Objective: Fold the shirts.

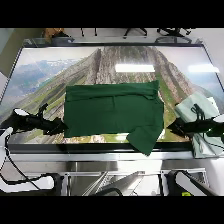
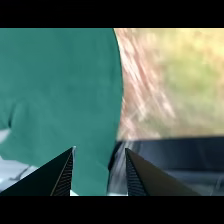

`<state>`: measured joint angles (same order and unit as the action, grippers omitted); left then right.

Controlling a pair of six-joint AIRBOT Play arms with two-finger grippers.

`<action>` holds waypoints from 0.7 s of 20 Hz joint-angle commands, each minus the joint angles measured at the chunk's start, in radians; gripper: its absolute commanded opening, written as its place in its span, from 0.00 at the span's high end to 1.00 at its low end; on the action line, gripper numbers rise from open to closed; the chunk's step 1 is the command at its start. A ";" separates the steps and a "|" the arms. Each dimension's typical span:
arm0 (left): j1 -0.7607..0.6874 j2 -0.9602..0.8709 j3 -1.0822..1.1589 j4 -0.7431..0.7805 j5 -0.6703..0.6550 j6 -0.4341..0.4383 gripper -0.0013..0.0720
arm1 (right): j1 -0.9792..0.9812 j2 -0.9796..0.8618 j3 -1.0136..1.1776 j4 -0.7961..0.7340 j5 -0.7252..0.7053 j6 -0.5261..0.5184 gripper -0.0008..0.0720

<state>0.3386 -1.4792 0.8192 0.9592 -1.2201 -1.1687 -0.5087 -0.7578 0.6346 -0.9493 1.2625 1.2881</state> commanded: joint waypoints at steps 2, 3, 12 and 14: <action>-0.035 0.002 0.005 -0.096 0.050 0.050 0.77 | -0.001 0.007 -0.113 0.000 -0.006 -0.003 0.48; -0.048 0.002 0.004 -0.095 0.061 0.052 0.77 | -0.001 0.006 -0.134 0.003 -0.021 -0.008 0.48; -0.074 0.002 0.005 -0.095 0.097 0.054 0.97 | 0.139 -0.140 -0.186 0.130 -0.228 -0.154 0.49; -0.074 0.002 0.005 -0.095 0.093 0.054 0.97 | 0.159 -0.183 -0.182 0.253 -0.225 -0.262 0.49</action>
<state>0.2661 -1.4784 0.8230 0.8654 -1.1248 -1.1164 -0.3870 -0.8787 0.4553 -0.8127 1.1023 1.1587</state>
